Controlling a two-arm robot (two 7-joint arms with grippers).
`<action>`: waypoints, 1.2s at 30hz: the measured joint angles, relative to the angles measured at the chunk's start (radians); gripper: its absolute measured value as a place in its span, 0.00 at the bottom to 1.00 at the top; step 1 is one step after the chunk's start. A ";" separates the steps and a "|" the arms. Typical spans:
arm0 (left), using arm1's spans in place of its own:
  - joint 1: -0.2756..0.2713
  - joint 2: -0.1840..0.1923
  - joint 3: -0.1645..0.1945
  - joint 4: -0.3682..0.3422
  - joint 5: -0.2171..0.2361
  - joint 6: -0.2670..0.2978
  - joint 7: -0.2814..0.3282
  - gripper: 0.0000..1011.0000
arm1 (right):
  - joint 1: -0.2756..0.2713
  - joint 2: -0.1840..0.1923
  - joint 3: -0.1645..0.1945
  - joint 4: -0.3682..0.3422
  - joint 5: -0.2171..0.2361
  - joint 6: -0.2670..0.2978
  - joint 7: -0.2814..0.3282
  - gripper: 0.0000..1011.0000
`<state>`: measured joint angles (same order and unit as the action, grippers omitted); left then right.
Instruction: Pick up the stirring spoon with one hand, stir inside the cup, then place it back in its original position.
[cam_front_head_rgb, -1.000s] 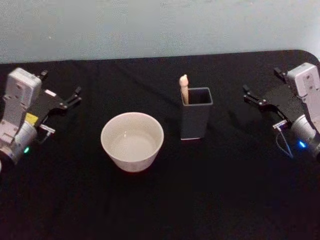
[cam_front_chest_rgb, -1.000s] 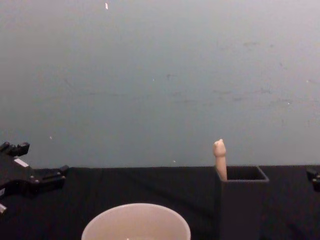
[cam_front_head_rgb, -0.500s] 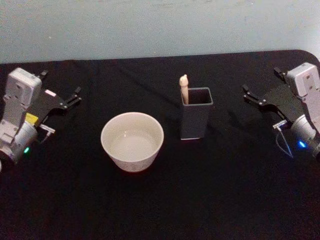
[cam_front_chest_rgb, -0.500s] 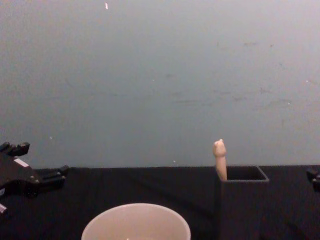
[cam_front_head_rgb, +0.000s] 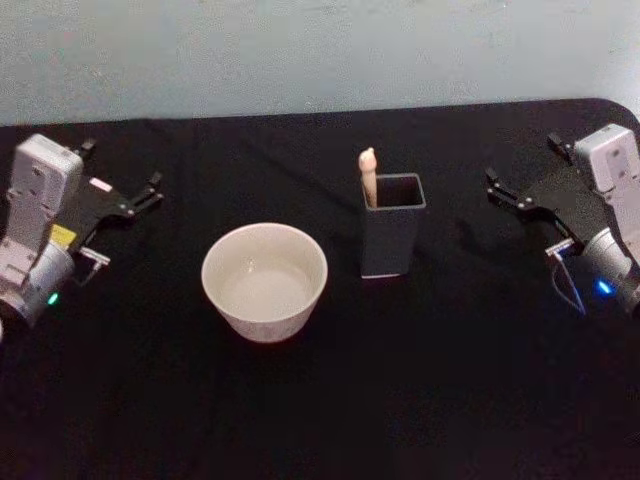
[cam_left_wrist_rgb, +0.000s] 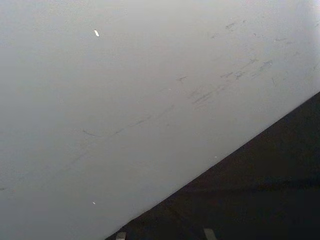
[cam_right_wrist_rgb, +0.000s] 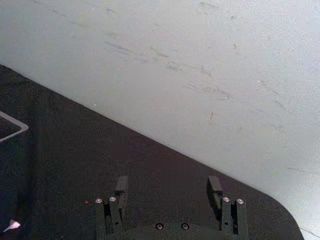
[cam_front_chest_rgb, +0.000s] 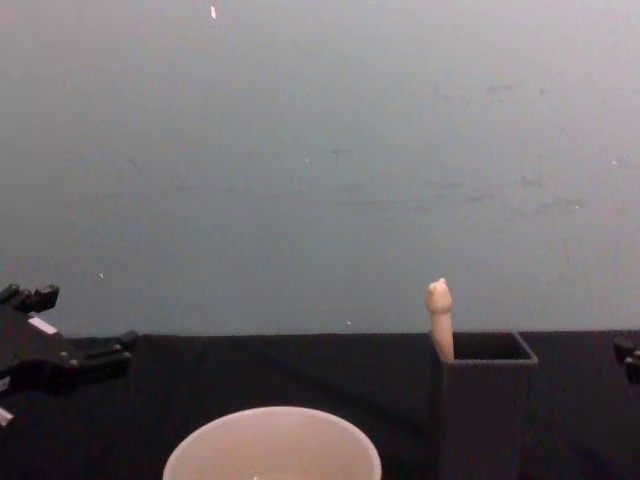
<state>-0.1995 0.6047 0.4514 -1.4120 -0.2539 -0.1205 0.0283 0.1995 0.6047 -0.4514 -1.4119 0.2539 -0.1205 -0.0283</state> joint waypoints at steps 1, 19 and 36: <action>0.000 0.000 0.000 0.000 0.000 0.000 0.000 0.99 | 0.000 0.000 0.000 0.000 0.000 0.000 0.000 0.99; 0.000 0.000 0.000 0.000 0.000 0.000 0.000 0.99 | 0.000 0.000 0.000 0.000 0.000 0.000 0.000 0.99; 0.000 0.000 0.000 0.000 0.000 0.000 0.000 0.99 | 0.000 0.000 0.000 0.000 0.000 0.000 0.000 0.99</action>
<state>-0.1995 0.6047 0.4514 -1.4120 -0.2539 -0.1205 0.0283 0.1995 0.6047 -0.4514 -1.4120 0.2539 -0.1205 -0.0283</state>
